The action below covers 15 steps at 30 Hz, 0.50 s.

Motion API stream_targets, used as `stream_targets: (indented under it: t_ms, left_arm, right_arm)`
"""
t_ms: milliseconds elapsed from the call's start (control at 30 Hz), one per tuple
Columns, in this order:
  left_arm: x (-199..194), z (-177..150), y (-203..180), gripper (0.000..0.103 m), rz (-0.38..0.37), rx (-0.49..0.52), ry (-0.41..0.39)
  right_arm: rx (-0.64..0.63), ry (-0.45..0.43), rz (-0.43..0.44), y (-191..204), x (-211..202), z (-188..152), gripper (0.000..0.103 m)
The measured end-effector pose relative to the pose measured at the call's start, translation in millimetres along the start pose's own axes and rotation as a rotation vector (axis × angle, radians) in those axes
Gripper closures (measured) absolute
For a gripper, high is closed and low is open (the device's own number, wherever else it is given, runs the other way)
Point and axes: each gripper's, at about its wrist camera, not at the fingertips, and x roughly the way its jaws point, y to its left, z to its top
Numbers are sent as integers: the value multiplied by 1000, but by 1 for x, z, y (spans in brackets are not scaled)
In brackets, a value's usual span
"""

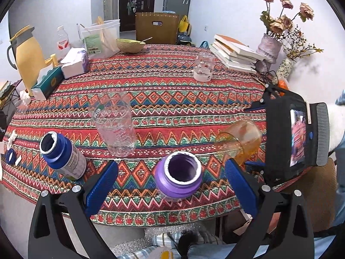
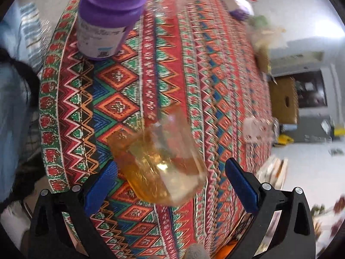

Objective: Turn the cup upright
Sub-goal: 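Grasp the amber cup with the right tool and lift it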

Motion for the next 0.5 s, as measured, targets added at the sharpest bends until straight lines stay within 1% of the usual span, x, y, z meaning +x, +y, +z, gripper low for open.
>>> stream_targets:
  t_ms: [133,267,367,467,500]
  left_arm:
    - [2,2,9,7,23,-16,5]
    - [2,3,16,7,42,-40,5]
    - [3,5,21,7,47,-59,10]
    - [4,5,24,7,44,-68,11]
    - [4,6,24,7,43,-68,11]
  right_arm:
    - [-105,26,49,2,14,11,7]
    - [-167,46,114,-1,24,20,7]
    - [-189,67,172,-3,32,22,7]
    - [-206,77,207,-2,37,24,7]
    - [-208,76,218,-2,38,25,10]
